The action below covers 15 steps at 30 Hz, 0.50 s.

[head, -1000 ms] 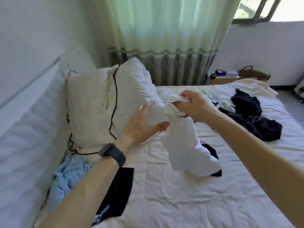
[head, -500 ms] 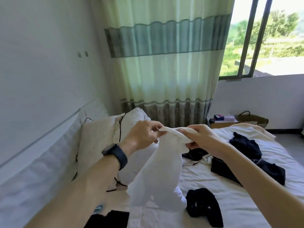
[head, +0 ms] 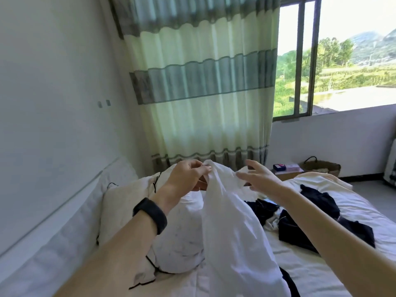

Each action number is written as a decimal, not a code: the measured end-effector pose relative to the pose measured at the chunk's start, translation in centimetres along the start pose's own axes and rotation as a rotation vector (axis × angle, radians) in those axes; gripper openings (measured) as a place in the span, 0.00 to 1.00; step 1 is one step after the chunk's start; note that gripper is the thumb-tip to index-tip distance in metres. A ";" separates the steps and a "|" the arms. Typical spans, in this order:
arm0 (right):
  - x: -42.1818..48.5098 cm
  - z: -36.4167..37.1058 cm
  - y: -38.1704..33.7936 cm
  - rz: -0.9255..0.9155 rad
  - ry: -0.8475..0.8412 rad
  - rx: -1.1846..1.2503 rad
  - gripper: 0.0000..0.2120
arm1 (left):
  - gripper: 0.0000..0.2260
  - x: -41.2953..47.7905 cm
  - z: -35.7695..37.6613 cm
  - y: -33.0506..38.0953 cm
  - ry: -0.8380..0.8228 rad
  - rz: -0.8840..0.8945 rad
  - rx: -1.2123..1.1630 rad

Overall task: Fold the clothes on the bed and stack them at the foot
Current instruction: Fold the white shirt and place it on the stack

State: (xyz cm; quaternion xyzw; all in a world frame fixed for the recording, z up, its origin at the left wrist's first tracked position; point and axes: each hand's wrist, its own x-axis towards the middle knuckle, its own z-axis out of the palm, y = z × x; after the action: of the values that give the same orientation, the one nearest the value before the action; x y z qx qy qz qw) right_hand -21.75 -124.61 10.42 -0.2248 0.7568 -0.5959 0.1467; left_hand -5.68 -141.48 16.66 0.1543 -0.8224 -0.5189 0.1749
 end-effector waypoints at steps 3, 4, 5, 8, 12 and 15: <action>-2.6 2.3 -0.3 -0.191 0.267 -0.164 0.27 | 0.07 1.0 0.1 -0.3 0.118 -0.063 -0.080; -3.8 3.2 -0.2 -0.278 0.356 -0.190 0.21 | 0.07 1.4 0.2 -0.5 0.137 -0.088 -0.114; -4.8 4.1 -0.2 -0.337 0.391 -0.197 0.15 | 0.07 1.6 0.3 -0.6 0.140 -0.113 -0.146; -6.6 6.6 0.0 -0.341 0.278 -0.205 0.11 | 0.03 2.2 0.6 -0.8 0.089 -0.149 -0.190; -5.5 8.7 -0.4 -0.294 0.232 -0.172 0.10 | 0.10 3.0 0.5 -1.0 0.107 -0.116 -0.165; -3.9 8.9 -1.4 -0.303 0.272 -0.215 0.04 | 0.10 3.3 -0.9 -1.4 0.020 -0.063 -0.102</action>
State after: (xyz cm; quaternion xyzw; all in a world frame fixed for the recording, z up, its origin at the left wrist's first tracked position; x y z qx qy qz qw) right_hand -13.79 -130.28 9.38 -0.2679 0.7864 -0.5519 -0.0727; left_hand -8.11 -144.21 16.20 0.1762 -0.7878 -0.5640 0.1742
